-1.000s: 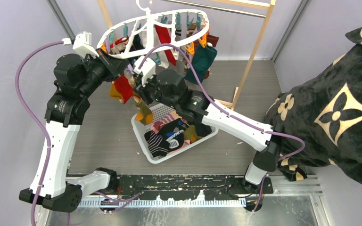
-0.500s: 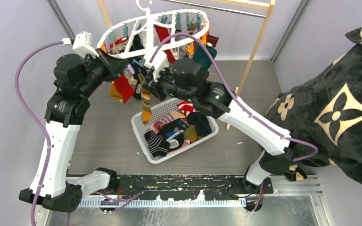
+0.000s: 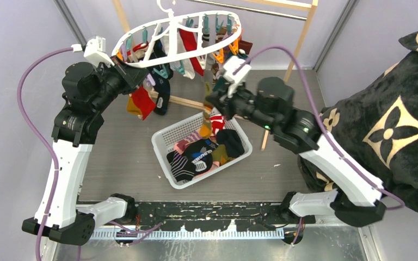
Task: Clip the socks to the hanger
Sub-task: Clamp the sock onto the hanger.
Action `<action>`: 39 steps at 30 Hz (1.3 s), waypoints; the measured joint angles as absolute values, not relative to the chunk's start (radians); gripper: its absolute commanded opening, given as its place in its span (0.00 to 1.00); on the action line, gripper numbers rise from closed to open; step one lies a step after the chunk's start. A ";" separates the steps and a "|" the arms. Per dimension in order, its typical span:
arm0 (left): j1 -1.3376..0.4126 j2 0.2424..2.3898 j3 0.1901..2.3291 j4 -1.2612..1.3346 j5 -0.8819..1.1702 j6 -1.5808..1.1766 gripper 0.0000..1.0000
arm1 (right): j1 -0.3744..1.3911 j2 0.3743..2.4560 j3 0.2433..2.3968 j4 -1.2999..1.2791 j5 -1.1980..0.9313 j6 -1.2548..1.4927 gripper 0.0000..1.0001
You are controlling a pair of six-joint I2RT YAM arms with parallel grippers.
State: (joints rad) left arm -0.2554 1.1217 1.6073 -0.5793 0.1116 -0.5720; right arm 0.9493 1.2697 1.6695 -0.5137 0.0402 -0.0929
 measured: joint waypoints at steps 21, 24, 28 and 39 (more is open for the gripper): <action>-0.255 1.121 1.607 -0.579 0.112 -0.572 0.00 | 0.855 1.232 1.768 -0.657 -0.242 0.001 0.01; -0.255 1.121 1.607 -0.580 0.112 -0.572 0.00 | 0.855 1.364 1.812 -0.661 -0.309 0.021 0.01; -0.255 1.121 1.607 -0.580 0.112 -0.572 0.00 | 0.855 1.526 1.883 -0.669 -0.363 0.045 0.01; -0.255 1.121 1.607 -0.580 0.112 -0.572 0.00 | 0.891 1.721 2.064 -0.682 -0.353 0.006 0.01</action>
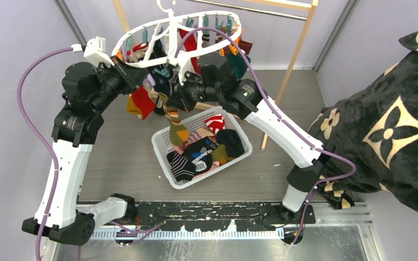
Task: Clip the socks to the hanger
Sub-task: Clamp the sock onto the hanger.
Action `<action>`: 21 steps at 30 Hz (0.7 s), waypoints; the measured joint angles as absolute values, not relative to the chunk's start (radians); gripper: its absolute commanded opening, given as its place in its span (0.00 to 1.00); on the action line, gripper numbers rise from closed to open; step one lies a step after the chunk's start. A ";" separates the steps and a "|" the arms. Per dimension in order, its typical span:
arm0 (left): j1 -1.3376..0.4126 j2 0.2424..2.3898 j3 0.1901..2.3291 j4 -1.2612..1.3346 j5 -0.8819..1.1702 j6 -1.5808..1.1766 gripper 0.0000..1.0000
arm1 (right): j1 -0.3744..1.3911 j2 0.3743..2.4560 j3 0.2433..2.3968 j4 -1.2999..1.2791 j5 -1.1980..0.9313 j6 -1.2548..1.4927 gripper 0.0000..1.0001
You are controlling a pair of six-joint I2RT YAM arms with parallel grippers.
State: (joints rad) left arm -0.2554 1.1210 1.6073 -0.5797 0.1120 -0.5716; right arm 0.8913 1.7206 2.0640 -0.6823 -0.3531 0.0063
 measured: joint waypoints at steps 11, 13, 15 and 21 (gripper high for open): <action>-0.255 1.121 1.607 -0.580 0.112 -0.571 0.00 | 1.000 1.781 2.133 -0.675 -0.139 -0.122 0.01; -0.255 1.121 1.607 -0.580 0.112 -0.571 0.00 | 1.010 1.789 2.133 -0.673 -0.110 -0.134 0.01; -0.255 1.121 1.607 -0.580 0.112 -0.571 0.00 | 1.014 1.794 2.134 -0.668 -0.083 -0.143 0.01; -0.255 1.120 1.606 -0.579 0.112 -0.571 0.00 | 1.015 1.796 2.141 -0.651 -0.028 -0.161 0.01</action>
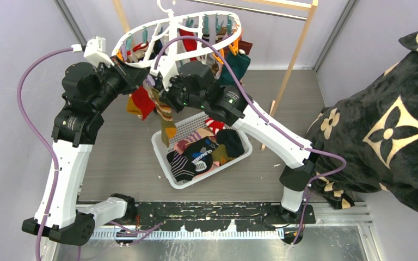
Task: Clip the socks to the hanger
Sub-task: Clamp the sock onto the hanger.
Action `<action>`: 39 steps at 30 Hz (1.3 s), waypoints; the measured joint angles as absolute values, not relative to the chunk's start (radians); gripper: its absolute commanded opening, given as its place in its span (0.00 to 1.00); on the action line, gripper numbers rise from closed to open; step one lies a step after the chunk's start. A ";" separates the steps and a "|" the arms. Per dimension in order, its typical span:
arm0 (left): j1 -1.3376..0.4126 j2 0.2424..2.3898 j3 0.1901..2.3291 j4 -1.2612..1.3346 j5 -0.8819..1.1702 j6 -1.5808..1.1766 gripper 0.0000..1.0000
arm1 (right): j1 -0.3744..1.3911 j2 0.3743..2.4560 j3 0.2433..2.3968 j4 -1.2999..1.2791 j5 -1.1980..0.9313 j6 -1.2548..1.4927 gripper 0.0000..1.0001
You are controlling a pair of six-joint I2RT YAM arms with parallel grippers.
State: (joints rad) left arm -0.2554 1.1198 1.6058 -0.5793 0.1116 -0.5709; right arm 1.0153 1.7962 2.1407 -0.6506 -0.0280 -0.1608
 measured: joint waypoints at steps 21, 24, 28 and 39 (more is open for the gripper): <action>-0.255 1.120 1.606 -0.579 0.109 -0.571 0.00 | 1.029 1.809 2.206 -0.643 0.021 -0.181 0.01; -0.255 1.120 1.606 -0.579 0.108 -0.571 0.00 | 1.029 1.809 2.210 -0.643 0.021 -0.181 0.01; -0.256 1.120 1.606 -0.579 0.108 -0.571 0.00 | 1.030 1.817 2.232 -0.643 0.020 -0.181 0.01; -0.256 1.120 1.606 -0.579 0.108 -0.571 0.00 | 1.031 1.853 2.289 -0.637 0.002 -0.180 0.01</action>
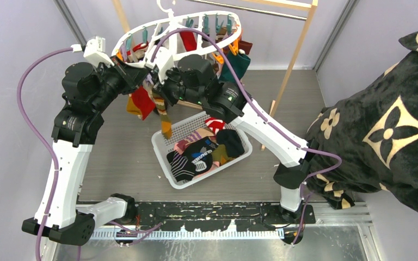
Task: Clip the socks to the hanger
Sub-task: Clamp the sock onto the hanger.
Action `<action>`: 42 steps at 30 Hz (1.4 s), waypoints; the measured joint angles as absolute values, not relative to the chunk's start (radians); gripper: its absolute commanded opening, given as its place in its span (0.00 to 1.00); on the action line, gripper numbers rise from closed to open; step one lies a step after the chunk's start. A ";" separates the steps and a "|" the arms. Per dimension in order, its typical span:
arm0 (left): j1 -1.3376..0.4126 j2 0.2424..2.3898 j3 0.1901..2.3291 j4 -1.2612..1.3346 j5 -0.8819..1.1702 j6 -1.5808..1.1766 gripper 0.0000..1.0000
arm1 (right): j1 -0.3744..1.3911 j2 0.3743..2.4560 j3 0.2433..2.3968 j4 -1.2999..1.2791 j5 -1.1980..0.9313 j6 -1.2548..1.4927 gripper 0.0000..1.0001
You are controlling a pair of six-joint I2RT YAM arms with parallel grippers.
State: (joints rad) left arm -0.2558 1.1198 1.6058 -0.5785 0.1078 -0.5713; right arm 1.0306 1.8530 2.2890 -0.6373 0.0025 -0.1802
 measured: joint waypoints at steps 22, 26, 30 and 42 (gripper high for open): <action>-0.254 1.090 1.604 -0.686 0.034 -0.531 0.99 | 1.031 1.862 2.299 -0.582 -0.004 -0.128 0.66; -0.240 1.048 1.604 -0.735 0.032 -0.497 1.00 | 1.031 1.847 2.224 -0.526 0.041 -0.090 0.99; -0.202 1.015 1.602 -0.797 0.068 -0.448 1.00 | 1.031 1.785 2.047 -0.463 0.111 -0.050 1.00; 0.219 0.961 1.210 -0.764 0.342 -0.244 1.00 | 1.011 1.125 1.142 -0.305 0.363 0.171 1.00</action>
State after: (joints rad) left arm 0.2192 0.9611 1.2098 -0.7643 0.3424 -0.2436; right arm 1.0111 1.1248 1.1419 -0.3050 0.3630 0.1715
